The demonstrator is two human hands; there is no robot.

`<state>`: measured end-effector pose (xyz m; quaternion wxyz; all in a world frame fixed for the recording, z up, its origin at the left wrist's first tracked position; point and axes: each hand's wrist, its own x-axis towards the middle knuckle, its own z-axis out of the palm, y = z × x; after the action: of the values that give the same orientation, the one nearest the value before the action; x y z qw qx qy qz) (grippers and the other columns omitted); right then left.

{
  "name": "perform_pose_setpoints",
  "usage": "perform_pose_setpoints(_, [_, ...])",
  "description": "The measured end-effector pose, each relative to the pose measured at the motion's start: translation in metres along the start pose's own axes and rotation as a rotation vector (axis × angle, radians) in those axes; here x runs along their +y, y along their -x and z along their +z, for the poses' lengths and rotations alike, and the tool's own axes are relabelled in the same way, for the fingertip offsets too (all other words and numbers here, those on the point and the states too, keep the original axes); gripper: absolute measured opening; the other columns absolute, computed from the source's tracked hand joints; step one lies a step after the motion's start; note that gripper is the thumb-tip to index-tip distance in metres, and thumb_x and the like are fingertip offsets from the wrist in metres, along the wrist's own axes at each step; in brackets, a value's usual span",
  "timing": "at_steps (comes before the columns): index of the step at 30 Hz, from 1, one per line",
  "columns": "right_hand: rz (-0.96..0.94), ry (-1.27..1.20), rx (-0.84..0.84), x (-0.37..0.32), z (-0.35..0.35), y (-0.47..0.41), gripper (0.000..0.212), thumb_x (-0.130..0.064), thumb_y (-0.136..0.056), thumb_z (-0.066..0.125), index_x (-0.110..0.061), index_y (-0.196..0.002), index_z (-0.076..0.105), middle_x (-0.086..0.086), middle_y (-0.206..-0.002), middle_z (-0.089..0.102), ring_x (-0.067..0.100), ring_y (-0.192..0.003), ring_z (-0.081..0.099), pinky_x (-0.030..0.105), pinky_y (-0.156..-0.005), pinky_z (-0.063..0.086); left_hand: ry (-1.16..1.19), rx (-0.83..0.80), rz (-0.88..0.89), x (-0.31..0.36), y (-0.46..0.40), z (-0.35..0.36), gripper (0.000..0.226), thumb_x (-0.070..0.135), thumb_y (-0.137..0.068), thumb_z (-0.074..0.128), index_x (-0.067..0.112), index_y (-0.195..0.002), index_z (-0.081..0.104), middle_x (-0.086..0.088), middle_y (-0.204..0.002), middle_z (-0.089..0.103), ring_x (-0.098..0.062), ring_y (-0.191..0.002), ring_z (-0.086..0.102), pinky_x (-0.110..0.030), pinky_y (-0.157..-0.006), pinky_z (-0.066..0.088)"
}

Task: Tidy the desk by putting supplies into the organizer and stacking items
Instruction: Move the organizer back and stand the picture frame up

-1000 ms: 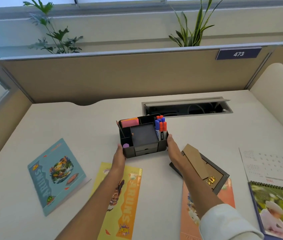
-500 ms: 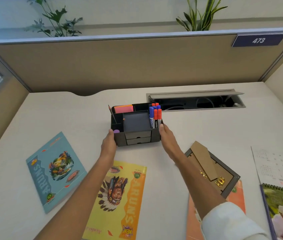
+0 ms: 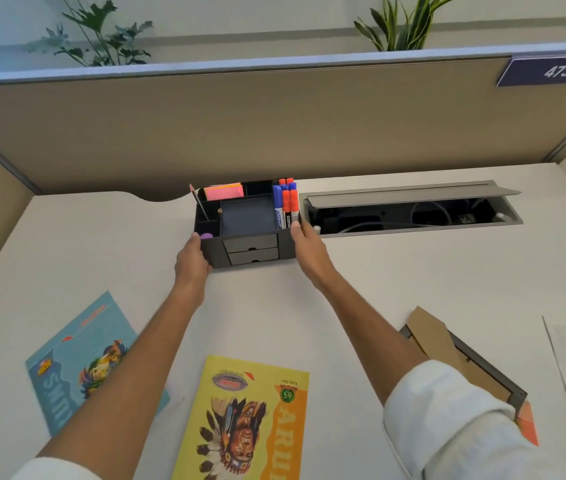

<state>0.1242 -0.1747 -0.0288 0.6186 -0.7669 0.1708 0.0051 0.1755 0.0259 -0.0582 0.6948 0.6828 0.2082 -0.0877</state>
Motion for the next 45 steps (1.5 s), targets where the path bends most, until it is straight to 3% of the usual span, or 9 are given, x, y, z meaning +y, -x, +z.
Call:
perform_pose_setpoints(6, [-0.020,-0.024,-0.004,-0.009,0.013,-0.043,0.042,-0.035,-0.105,0.027,-0.019,-0.142,0.040,0.003,-0.129,0.052,0.012,-0.112,0.041,0.026,-0.094,0.027,-0.011,0.010,0.035,0.021,-0.046,0.008,0.037,0.042,-0.099,0.032,0.028,-0.094,0.066,-0.003,-0.106,0.062,-0.011,-0.089,0.059,-0.031,-0.087,0.048])
perform_pose_setpoints(11, [-0.029,-0.038,-0.016,-0.010,0.021,-0.068,0.045,-0.038,-0.104,0.026,-0.022,-0.145,0.036,-0.001,-0.137,0.049,0.012,-0.123,0.042,0.028,-0.097,0.029,-0.015,0.009,0.058,0.025,-0.069,0.011,0.037,0.042,-0.100,0.031,0.028,-0.096,0.065,-0.001,-0.106,0.061,-0.011,-0.091,0.059,-0.032,-0.092,0.048])
perform_pose_setpoints(17, [0.004,-0.062,-0.040,-0.004,0.030,-0.063,0.055,-0.045,-0.103,0.023,-0.022,-0.153,0.017,0.001,-0.156,0.029,0.020,-0.144,0.025,0.037,-0.116,0.021,-0.051,-0.073,0.067,0.021,-0.061,0.006,0.039,0.043,-0.101,0.024,0.033,-0.101,0.062,-0.005,-0.126,0.058,-0.018,-0.117,0.050,-0.033,-0.106,0.035])
perform_pose_setpoints(19, [0.023,-0.075,-0.014,-0.007,0.029,-0.049,0.058,-0.046,-0.102,0.022,-0.021,-0.154,0.010,0.000,-0.160,0.018,0.020,-0.147,0.016,0.036,-0.117,0.016,-0.060,-0.099,0.091,0.019,-0.043,0.005,0.040,0.043,-0.102,0.021,0.035,-0.119,0.056,0.001,-0.137,0.050,-0.016,-0.127,0.043,-0.030,-0.105,0.030])
perform_pose_setpoints(22, [0.049,-0.079,0.034,-0.005,0.022,-0.011,0.059,-0.047,-0.102,0.023,-0.024,-0.154,0.007,-0.002,-0.161,0.013,0.019,-0.148,0.013,0.034,-0.116,0.015,-0.063,-0.068,0.123,0.005,0.002,0.001,0.049,0.041,-0.102,0.025,0.026,-0.149,0.023,0.007,-0.156,0.023,-0.013,-0.143,0.023,-0.035,-0.118,0.018])
perform_pose_setpoints(29, [0.024,0.003,0.013,0.038,-0.002,0.122,0.056,-0.050,-0.097,0.038,-0.029,-0.149,0.027,-0.004,-0.149,0.039,0.013,-0.137,0.037,0.027,-0.107,0.031,-0.262,-0.131,0.234,-0.060,0.133,-0.029,0.048,0.032,-0.097,0.049,0.025,-0.143,0.039,0.010,-0.146,0.038,-0.009,-0.134,0.035,-0.027,-0.106,0.028])
perform_pose_setpoints(34, [-0.003,0.149,-0.051,0.071,-0.014,0.200,0.061,-0.052,-0.094,0.044,-0.029,-0.148,0.026,-0.008,-0.153,0.031,0.008,-0.138,0.032,0.034,-0.113,0.031,-0.346,-0.108,0.180,-0.098,0.194,-0.064,0.048,0.027,-0.093,0.058,0.032,-0.138,0.042,0.007,-0.148,0.039,-0.017,-0.137,0.034,-0.033,-0.104,0.033])
perform_pose_setpoints(39, [-0.019,0.274,-0.094,0.088,-0.026,0.249,0.064,-0.047,-0.095,0.050,-0.026,-0.149,0.023,-0.008,-0.154,0.028,0.011,-0.140,0.030,0.029,-0.111,0.030,-0.390,-0.031,0.164,-0.108,0.236,-0.085,0.049,0.020,-0.092,0.061,0.029,-0.137,0.045,0.003,-0.148,0.040,-0.023,-0.137,0.035,-0.040,-0.105,0.034])
perform_pose_setpoints(45, [-0.016,0.338,-0.104,0.105,-0.043,0.288,0.064,-0.044,-0.093,0.053,-0.026,-0.147,0.026,-0.008,-0.152,0.030,0.013,-0.131,0.041,0.030,-0.105,0.036,-0.487,0.043,0.152,-0.116,0.267,-0.095,0.052,0.018,-0.090,0.063,0.024,-0.138,0.045,-0.005,-0.147,0.042,-0.030,-0.133,0.039,-0.047,-0.104,0.037])
